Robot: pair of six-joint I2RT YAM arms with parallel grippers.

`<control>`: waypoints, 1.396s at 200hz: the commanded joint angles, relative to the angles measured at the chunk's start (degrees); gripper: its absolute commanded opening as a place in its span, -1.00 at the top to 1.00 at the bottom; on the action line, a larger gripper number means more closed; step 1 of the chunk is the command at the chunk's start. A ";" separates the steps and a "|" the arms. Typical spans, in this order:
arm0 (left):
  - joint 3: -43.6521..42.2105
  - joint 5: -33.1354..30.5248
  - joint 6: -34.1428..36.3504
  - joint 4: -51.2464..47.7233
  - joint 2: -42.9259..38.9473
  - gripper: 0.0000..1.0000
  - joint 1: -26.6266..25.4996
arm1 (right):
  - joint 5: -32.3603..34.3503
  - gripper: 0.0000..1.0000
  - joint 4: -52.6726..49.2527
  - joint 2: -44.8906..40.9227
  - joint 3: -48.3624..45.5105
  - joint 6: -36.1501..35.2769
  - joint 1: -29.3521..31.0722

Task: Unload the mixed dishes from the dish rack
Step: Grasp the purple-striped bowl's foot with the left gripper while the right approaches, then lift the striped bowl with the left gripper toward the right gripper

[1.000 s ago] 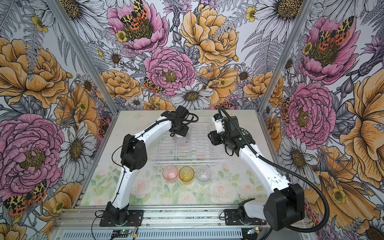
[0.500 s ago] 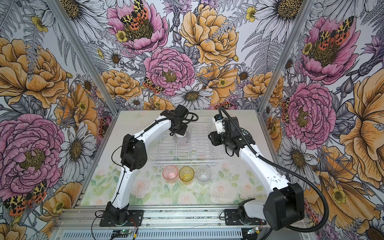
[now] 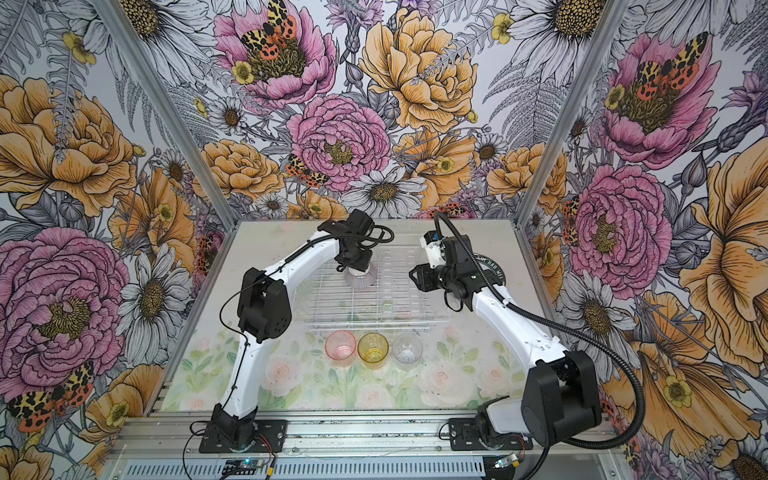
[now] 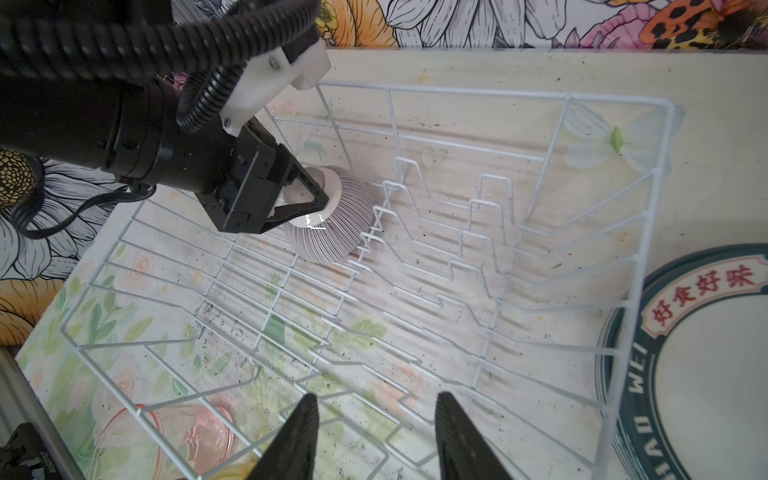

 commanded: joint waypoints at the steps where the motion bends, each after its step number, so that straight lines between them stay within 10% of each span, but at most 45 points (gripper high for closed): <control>1: -1.17 2.85 0.60 -1.78 -2.58 0.25 0.96 | -4.22 0.03 4.54 1.25 -0.51 2.52 -0.28; 279: -24.21 33.69 -5.64 20.64 -21.68 0.32 10.69 | -25.10 -0.03 29.09 14.75 -3.91 18.26 3.67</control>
